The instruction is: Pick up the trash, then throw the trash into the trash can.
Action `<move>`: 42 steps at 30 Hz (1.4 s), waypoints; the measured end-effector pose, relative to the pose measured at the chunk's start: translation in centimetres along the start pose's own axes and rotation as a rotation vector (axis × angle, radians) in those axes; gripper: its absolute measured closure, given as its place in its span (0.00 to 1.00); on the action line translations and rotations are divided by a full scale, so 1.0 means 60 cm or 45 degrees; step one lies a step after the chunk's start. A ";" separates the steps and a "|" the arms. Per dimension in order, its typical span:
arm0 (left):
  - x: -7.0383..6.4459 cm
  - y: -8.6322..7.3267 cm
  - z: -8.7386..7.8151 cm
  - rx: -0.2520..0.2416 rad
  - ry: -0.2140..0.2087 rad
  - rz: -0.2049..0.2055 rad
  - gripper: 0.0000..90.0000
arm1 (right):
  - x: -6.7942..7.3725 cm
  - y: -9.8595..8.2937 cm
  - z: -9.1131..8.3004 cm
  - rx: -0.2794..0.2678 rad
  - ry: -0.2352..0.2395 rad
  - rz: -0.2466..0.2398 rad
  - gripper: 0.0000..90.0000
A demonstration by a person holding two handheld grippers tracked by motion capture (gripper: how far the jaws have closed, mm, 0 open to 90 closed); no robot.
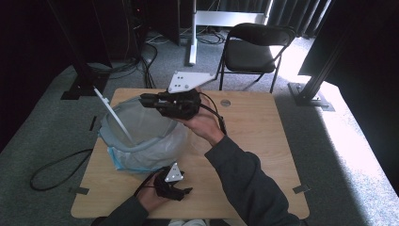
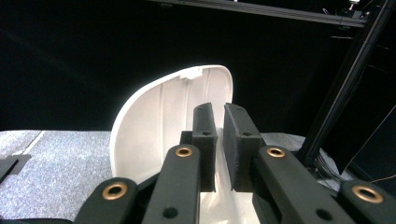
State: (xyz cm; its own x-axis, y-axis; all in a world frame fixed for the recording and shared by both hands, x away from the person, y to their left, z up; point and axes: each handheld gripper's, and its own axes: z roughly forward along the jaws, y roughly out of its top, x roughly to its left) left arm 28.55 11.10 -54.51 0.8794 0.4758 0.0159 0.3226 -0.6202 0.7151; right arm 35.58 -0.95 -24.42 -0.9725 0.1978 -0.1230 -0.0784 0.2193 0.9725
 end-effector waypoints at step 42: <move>0.000 0.000 0.001 -0.006 -0.003 -0.006 0.32 | -0.068 -0.123 -0.047 0.133 -0.302 0.120 0.76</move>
State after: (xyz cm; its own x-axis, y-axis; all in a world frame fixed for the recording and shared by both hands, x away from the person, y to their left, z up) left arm 28.54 11.06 -54.53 0.8787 0.4773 0.0104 0.3254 -0.6148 0.7184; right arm 39.49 -6.05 -30.52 -0.8949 0.4375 -0.0880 0.0447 0.2840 0.9578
